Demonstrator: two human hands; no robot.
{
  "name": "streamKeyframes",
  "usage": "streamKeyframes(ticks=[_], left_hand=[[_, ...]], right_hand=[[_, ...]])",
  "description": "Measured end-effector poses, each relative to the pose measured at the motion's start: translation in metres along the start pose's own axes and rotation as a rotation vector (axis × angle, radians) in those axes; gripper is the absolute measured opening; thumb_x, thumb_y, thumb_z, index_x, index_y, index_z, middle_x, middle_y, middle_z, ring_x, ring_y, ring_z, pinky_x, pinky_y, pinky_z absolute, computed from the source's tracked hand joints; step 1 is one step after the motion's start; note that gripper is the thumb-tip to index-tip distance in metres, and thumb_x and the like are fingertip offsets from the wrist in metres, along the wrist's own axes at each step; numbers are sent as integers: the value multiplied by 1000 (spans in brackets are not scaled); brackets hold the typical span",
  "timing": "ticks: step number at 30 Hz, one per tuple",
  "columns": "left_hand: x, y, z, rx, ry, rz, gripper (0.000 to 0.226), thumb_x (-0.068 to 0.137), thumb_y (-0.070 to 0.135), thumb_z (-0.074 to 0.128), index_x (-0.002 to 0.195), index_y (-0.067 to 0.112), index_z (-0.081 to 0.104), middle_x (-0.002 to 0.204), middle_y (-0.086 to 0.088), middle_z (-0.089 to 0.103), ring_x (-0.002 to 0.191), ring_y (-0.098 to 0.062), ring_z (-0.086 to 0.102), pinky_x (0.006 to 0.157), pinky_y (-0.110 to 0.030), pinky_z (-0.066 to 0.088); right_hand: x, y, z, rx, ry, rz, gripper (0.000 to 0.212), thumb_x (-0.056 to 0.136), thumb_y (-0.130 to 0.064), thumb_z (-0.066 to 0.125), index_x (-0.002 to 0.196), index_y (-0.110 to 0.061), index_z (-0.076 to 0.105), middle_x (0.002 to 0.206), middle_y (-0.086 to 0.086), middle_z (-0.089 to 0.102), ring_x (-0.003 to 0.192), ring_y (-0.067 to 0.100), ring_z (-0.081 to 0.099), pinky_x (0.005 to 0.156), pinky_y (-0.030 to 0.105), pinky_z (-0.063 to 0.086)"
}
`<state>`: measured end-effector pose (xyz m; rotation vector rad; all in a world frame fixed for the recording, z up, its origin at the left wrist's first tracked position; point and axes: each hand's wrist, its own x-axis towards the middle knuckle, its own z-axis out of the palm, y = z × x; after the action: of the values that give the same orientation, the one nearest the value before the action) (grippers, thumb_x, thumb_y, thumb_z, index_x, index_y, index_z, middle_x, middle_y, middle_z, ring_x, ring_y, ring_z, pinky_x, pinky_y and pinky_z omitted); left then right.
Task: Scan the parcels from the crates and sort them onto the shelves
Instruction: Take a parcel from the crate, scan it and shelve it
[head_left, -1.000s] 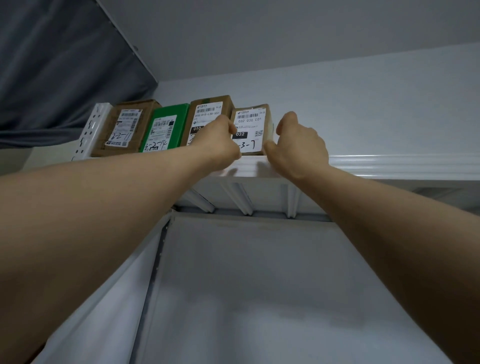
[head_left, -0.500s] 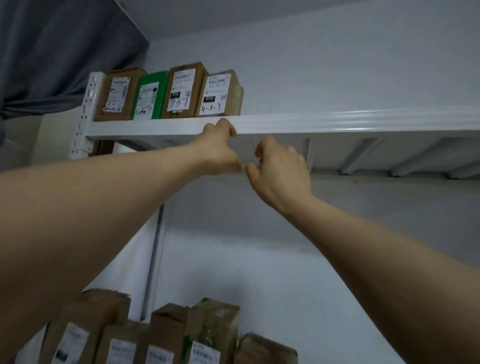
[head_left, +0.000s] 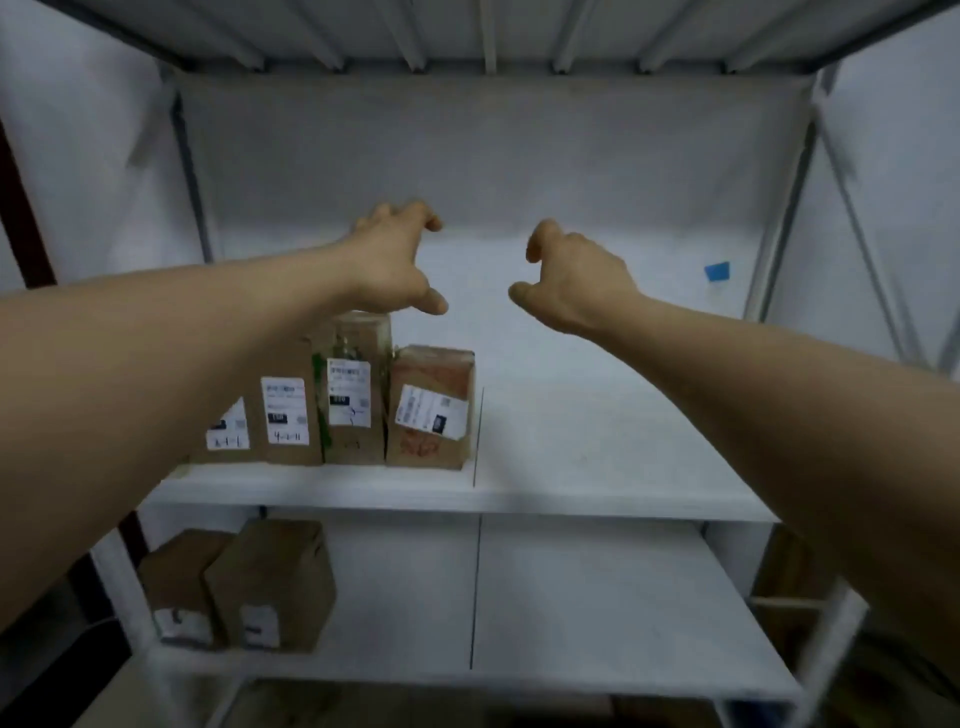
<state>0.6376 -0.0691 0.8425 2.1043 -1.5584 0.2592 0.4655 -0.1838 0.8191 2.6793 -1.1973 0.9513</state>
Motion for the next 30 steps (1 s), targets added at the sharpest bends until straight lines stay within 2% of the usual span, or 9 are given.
streamKeyframes(ticks=[4, 10, 14, 16, 19, 22, 23, 25, 30], left_hand=[[-49, 4, 53, -94, -172, -45, 94, 73, 36, 89, 148, 27, 34, 148, -10, 35, 133, -34, 42, 105, -46, 44], [-128, 29, 153, -260, -391, -144, 96, 66, 39, 93, 144, 26, 38, 146, -12, 40, 131, -35, 45, 109, -50, 44], [-188, 53, 219, -411, -579, -208, 89, 73, 30, 91, 144, 23, 38, 148, -11, 35, 131, -34, 45, 107, -50, 46], [-219, 65, 251, -457, -673, -234, 88, 75, 30, 90, 146, 24, 38, 151, -9, 35, 133, -32, 45, 110, -50, 44], [-266, 89, 295, -468, -798, -271, 88, 74, 34, 90, 146, 24, 40, 148, -9, 40, 131, -30, 47, 110, -46, 44], [-305, 119, 335, -517, -922, -329, 86, 78, 29, 87, 147, 19, 36, 150, -8, 42, 132, -27, 47, 104, -37, 44], [-316, 132, 347, -551, -960, -349, 86, 80, 26, 86, 148, 16, 35, 150, -8, 42, 133, -26, 46, 102, -34, 44], [-333, 160, 368, -606, -1014, -388, 88, 81, 21, 85, 151, 12, 32, 152, -10, 41, 135, -26, 45, 104, -32, 42], [-354, 236, 426, -679, -1065, -481, 81, 86, 15, 81, 152, 6, 34, 151, -9, 41, 130, -24, 45, 106, -36, 44]], right_hand=[[-79, 28, 19, -8, -216, 166, 47, 88, -37, 62, 129, -18, 46, 109, 5, 59, 98, 29, 58, 86, 41, 47], [-205, 78, 54, 34, -526, 368, 60, 88, -42, 69, 135, -15, 44, 121, 9, 59, 100, 28, 55, 91, 42, 51], [-288, 114, 74, 118, -670, 564, 71, 89, -46, 72, 143, -11, 43, 140, 12, 52, 121, 33, 53, 99, 41, 48], [-329, 132, 81, 154, -712, 664, 70, 88, -45, 73, 141, -10, 44, 140, 13, 52, 124, 33, 52, 98, 40, 47], [-384, 159, 86, 192, -759, 764, 62, 86, -43, 75, 133, -12, 49, 133, 11, 57, 114, 29, 56, 86, 32, 46], [-438, 190, 89, 231, -813, 870, 53, 91, -37, 72, 132, -11, 51, 123, 8, 58, 123, 32, 54, 85, 29, 40], [-454, 202, 88, 239, -820, 920, 51, 91, -38, 73, 128, -10, 52, 118, 9, 60, 123, 33, 55, 84, 30, 40], [-486, 230, 87, 275, -820, 1031, 54, 89, -38, 75, 127, -6, 53, 123, 11, 61, 117, 31, 58, 82, 31, 43], [-545, 306, 78, 370, -806, 1193, 34, 90, -23, 74, 116, -5, 63, 115, 9, 66, 102, 23, 61, 87, 34, 52]])
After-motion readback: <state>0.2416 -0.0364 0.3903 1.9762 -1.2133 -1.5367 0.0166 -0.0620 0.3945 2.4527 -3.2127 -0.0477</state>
